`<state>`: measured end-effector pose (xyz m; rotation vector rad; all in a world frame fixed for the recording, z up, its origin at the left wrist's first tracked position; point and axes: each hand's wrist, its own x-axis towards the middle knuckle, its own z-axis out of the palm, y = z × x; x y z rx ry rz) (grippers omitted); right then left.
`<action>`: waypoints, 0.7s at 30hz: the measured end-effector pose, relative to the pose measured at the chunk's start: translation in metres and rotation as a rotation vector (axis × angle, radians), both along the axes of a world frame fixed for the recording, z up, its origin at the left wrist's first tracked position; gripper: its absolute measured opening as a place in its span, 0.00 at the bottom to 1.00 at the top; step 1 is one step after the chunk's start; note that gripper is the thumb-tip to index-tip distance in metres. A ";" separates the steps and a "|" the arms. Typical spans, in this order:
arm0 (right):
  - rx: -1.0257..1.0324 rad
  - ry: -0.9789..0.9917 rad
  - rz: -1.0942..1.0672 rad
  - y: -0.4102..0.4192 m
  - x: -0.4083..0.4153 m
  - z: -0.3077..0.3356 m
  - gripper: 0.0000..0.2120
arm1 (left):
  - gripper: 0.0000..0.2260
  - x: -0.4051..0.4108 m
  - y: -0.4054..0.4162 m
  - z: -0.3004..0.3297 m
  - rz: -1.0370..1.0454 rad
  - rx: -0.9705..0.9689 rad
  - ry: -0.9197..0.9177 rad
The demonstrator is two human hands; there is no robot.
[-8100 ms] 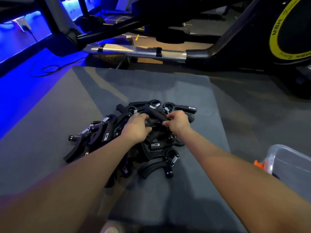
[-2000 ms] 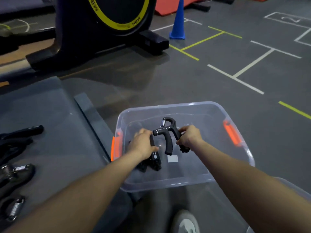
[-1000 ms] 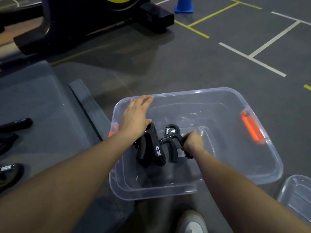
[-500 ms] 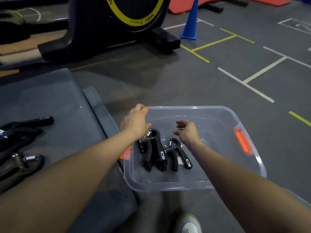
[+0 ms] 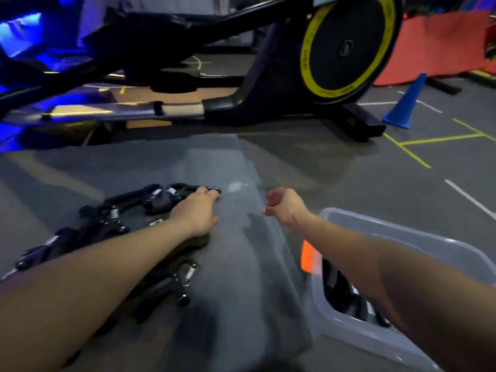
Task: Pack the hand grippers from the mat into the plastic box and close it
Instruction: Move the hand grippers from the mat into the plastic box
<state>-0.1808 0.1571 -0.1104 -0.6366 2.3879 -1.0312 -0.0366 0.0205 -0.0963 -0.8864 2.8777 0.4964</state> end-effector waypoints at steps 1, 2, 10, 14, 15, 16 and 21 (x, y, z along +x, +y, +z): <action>0.001 -0.032 0.028 -0.016 0.013 -0.001 0.20 | 0.22 0.014 -0.011 -0.002 0.031 0.002 -0.013; 0.004 -0.081 0.046 -0.031 0.026 -0.005 0.19 | 0.23 0.026 -0.022 -0.004 0.063 0.005 -0.030; 0.209 -0.038 0.184 -0.109 0.076 -0.050 0.21 | 0.23 0.083 -0.077 -0.031 0.226 0.089 -0.056; 0.288 -0.002 0.151 -0.117 0.071 -0.070 0.15 | 0.24 0.088 -0.083 -0.049 0.243 0.133 -0.054; 0.295 -0.003 0.141 -0.117 0.070 -0.075 0.16 | 0.25 0.088 -0.085 -0.053 0.247 0.142 -0.051; 0.298 -0.006 0.135 -0.118 0.070 -0.079 0.17 | 0.25 0.088 -0.086 -0.055 0.253 0.150 -0.048; 0.287 0.026 0.166 -0.127 0.079 -0.092 0.14 | 0.23 0.080 -0.089 -0.060 0.278 0.163 -0.023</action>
